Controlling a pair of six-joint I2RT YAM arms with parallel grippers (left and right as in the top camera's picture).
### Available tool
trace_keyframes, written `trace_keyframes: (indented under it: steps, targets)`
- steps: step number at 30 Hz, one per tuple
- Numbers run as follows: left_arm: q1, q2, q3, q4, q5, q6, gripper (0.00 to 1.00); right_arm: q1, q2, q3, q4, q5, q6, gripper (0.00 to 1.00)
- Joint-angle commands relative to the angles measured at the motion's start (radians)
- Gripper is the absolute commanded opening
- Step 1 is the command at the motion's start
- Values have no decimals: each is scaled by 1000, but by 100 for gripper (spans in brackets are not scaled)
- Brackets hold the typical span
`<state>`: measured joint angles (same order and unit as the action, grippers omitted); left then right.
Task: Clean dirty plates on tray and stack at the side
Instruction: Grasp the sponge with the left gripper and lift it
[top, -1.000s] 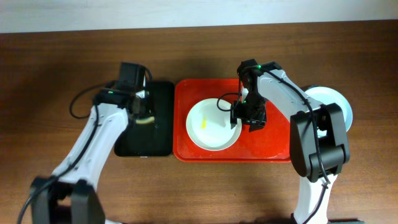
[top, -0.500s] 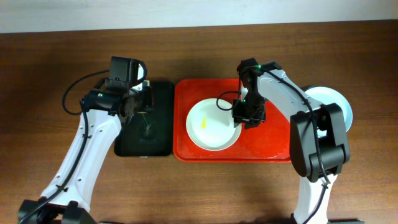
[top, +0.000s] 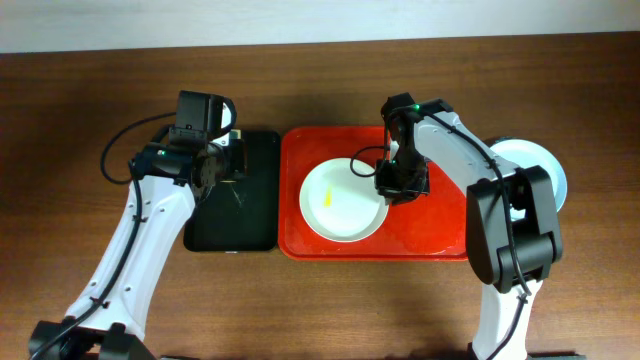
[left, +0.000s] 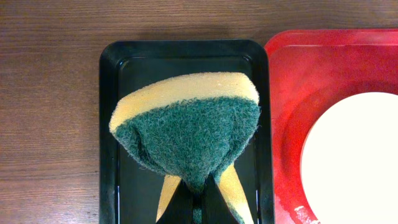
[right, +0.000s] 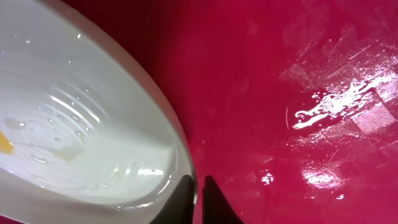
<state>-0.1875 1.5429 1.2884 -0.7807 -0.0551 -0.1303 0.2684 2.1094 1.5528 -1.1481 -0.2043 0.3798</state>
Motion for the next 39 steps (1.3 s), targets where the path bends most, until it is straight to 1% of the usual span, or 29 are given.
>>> trace_keyframes:
  steps: [1, 3, 7, 8, 10, 11, 12, 19, 23, 32, 39]
  targets:
    - [0, -4, 5, 2, 15, 16, 0, 6, 7, -6, 9, 18, -5, 40]
    - [1, -4, 5, 2, 15, 16, 0, 6, 7, -6, 15, 18, -5, 39]
    - [1, -4, 5, 2, 14, 16, 0, 6, 7, -16, 34, 18, -5, 33]
    - [1, -4, 5, 2, 14, 16, 0, 6, 8, -22, 43, 18, -5, 29]
    - [1, -4, 5, 2, 15, 16, 0, 6, 7, -32, 65, 18, -5, 16]
    - [1, -4, 5, 2, 14, 16, 0, 6, 8, -31, 71, 17, -5, 8]
    - [1, -4, 5, 2, 15, 16, 0, 6, 7, -31, 72, 16, -5, 4]
    - [1, 0, 5, -19, 15, 16, 0, 7, 7, -32, 83, -35, -5, 4]
    - [1, 41, 5, -48, 15, 15, 0, 13, 7, -32, 94, -39, -5, 4]
    - [1, 278, 5, -66, 15, 12, 0, 14, 8, -44, 95, -38, -5, 4]
    - [1, 364, 5, -62, 14, 12, 0, 14, 7, -71, 125, -38, -5, 5]
